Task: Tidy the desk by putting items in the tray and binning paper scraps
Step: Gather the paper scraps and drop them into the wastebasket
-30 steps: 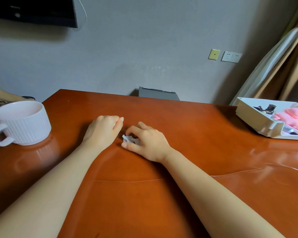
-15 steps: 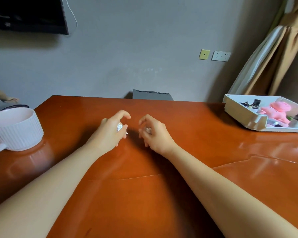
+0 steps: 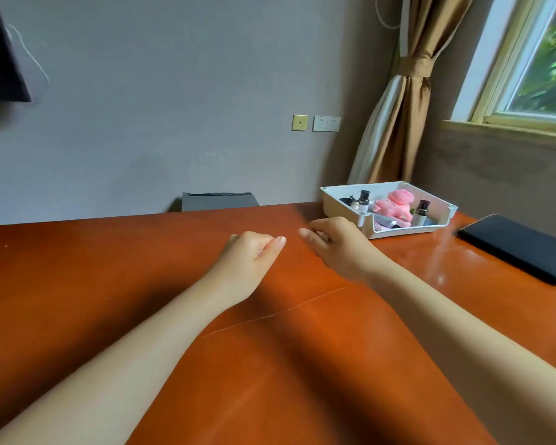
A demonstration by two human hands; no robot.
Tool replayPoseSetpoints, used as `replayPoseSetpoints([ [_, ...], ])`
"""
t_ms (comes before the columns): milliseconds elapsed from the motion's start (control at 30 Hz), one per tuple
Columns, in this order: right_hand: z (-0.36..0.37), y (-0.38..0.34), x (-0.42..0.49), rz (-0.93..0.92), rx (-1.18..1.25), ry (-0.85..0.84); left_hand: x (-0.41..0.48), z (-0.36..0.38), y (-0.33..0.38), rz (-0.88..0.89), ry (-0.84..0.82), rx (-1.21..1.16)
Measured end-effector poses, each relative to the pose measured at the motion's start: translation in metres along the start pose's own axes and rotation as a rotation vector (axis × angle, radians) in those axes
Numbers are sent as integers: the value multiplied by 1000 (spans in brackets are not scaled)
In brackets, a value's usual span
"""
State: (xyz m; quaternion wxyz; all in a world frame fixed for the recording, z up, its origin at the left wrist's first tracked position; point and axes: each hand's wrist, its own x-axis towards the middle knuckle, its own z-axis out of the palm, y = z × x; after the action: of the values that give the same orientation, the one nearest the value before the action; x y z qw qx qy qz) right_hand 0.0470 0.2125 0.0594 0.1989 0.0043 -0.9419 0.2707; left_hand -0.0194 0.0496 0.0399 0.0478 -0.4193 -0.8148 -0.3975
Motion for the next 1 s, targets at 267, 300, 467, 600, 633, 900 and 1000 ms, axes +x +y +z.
replayPoseSetpoints([
  [267, -91, 49, -94, 266, -53, 166, 8, 94, 109, 116, -193, -184],
  [300, -100, 55, -108, 300, -78, 183, 8, 107, 121, 134, -214, -210],
  [467, -138, 87, -185, 456, -166, 189, 1, 177, 173, 199, -346, -272],
  [600, -157, 124, -252, 591, -197, 231, -14, 230, 215, 276, -435, -291],
  [633, -161, 132, -269, 625, -190, 244, -18, 243, 226, 293, -465, -298],
  [900, -167, 197, -386, 902, -151, 293, -57, 348, 283, 348, -745, -237],
  [1000, -151, 225, -426, 1040, -102, 287, -71, 394, 282, 301, -852, -206],
])
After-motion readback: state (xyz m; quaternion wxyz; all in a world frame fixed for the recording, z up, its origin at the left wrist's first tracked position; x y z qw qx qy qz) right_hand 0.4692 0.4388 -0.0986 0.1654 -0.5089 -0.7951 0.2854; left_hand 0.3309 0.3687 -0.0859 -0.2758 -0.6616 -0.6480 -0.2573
